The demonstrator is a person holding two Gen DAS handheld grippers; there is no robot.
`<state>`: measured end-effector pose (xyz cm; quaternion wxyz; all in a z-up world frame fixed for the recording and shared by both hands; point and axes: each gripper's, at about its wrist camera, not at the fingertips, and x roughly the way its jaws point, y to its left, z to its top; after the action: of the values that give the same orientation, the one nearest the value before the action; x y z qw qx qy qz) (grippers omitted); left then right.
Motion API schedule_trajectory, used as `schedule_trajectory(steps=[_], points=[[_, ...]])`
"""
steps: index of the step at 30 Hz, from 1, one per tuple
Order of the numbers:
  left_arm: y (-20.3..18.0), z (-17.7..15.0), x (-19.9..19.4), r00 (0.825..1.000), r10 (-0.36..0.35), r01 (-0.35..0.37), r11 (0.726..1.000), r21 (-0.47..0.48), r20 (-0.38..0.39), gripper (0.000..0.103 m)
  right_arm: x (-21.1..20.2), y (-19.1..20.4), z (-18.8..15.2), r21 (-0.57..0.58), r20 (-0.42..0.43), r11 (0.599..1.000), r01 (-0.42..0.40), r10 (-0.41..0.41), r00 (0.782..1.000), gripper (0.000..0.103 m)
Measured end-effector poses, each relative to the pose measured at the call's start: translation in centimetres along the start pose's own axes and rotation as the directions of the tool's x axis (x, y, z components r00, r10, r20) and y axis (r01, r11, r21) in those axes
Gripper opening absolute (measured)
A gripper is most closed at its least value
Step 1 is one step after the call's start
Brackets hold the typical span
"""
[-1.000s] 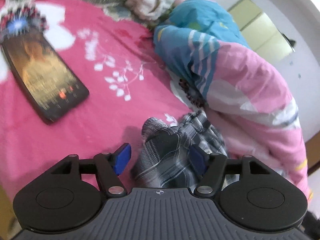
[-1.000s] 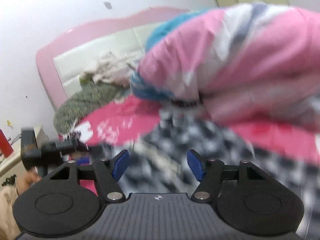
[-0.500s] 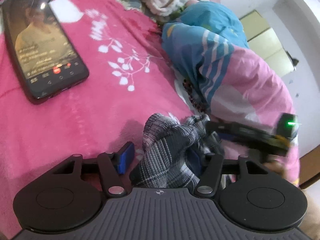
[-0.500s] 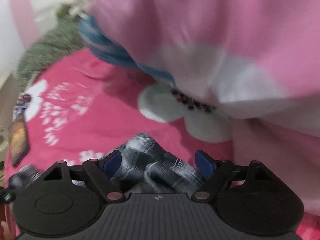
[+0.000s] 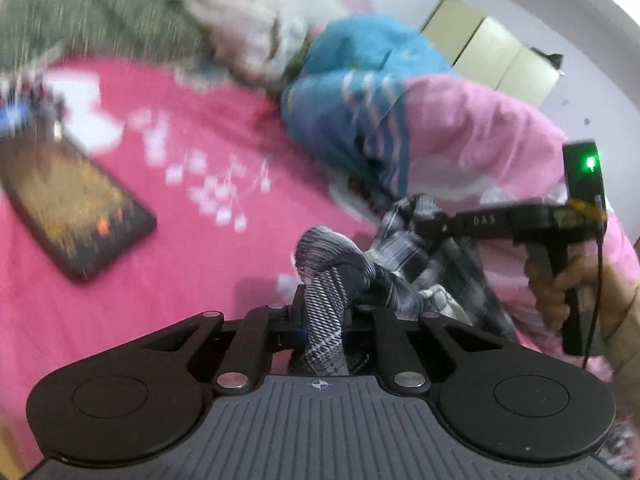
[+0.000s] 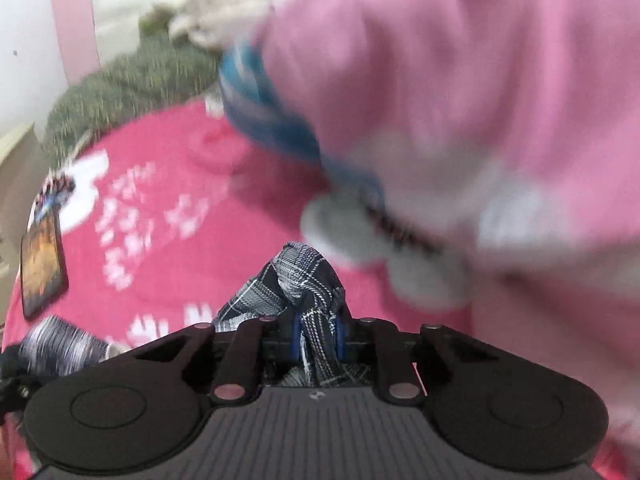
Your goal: Fold clothes
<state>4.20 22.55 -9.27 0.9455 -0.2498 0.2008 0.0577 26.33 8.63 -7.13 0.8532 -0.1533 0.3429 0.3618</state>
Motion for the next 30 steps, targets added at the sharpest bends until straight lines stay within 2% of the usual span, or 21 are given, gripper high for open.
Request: schedule_trajectory(steps=[3, 7, 11, 16, 17, 18, 20, 23, 25, 27, 30], points=[[-0.4, 0.9, -0.4, 0.993, 0.068, -0.072, 0.996, 0.043, 0.100, 0.008, -0.7, 0.6, 1.7, -0.003, 0.089, 1.000, 0.026, -0.026, 0.996, 0.016], [-0.5, 1.9, -0.1, 0.968, 0.167, -0.183, 0.981, 0.068, 0.190, 0.008, 0.4, 2.1, 4.2, -0.008, 0.170, 1.000, 0.023, -0.021, 0.985, 0.016], [-0.3, 2.1, 0.9, 0.947, 0.255, -0.277, 0.956, 0.095, 0.197, 0.008, 4.1, 3.2, 5.3, -0.034, 0.187, 0.999, 0.019, -0.013, 0.982, 0.016], [-0.7, 1.3, 2.2, 0.938, 0.314, -0.337, 0.925, 0.175, 0.145, 0.009, 10.0, 4.5, 4.5, -0.048, 0.111, 0.998, 0.046, -0.041, 0.993, 0.019], [-0.9, 1.0, 2.3, 0.937, 0.321, -0.344, 0.919, 0.195, 0.140, 0.009, 11.1, 4.7, 4.2, -0.058, 0.074, 0.997, 0.054, -0.050, 0.996, 0.023], [-1.2, 0.8, 2.2, 0.936, 0.322, -0.347, 0.913, 0.215, 0.145, 0.009, 12.1, 4.9, 3.9, -0.068, 0.036, 0.996, 0.062, -0.060, 0.998, 0.031], [-1.8, 0.3, 1.9, 0.933, 0.317, -0.352, 0.900, 0.256, 0.170, 0.010, 12.1, 5.1, 3.7, -0.063, 0.015, 0.993, 0.095, -0.094, 0.995, 0.043], [-2.6, -0.2, 1.4, 0.931, 0.300, -0.354, 0.879, 0.319, 0.208, 0.010, 8.9, 4.4, 4.5, 0.004, 0.042, 0.996, 0.089, -0.090, 0.995, 0.045], [-3.3, -0.6, 1.4, 0.934, 0.285, -0.348, 0.866, 0.360, 0.217, 0.010, 6.6, 4.0, 5.2, 0.047, 0.047, 0.997, 0.068, -0.070, 0.996, 0.055], [-4.1, -1.0, 1.3, 0.937, 0.264, -0.338, 0.851, 0.403, 0.227, 0.010, 5.0, 4.4, 6.3, 0.050, 0.018, 0.999, 0.013, -0.014, 1.000, 0.059], [-5.5, -2.0, 1.4, 0.939, 0.236, -0.333, 0.805, 0.491, 0.250, 0.010, 4.5, 6.8, 8.1, 0.017, -0.055, 0.999, -0.036, 0.037, 0.998, 0.060]])
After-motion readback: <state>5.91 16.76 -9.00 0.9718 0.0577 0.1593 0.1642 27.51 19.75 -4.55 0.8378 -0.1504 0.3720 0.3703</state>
